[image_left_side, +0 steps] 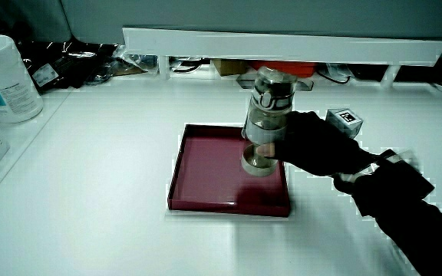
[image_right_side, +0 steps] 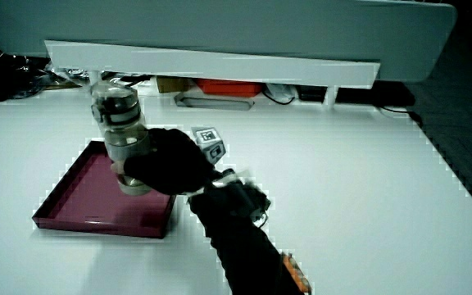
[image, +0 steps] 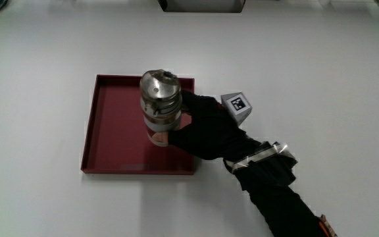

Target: Pick bottle

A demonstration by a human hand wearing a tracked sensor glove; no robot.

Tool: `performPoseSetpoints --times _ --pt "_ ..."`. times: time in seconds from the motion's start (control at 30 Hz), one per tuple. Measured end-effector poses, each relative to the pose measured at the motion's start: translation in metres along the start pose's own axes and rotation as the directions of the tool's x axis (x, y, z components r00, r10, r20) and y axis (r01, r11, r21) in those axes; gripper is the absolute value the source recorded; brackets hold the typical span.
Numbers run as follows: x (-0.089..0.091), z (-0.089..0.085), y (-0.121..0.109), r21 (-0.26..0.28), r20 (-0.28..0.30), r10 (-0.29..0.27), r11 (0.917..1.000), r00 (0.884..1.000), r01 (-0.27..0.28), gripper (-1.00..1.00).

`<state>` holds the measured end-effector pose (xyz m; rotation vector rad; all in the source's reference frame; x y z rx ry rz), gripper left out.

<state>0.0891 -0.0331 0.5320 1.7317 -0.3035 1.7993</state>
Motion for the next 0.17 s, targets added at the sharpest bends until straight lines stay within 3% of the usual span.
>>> performPoseSetpoints --times 0.17 --pt "-0.021 0.019 -0.013 0.019 0.006 0.028 0.9994 1.000 -0.028 1.00"
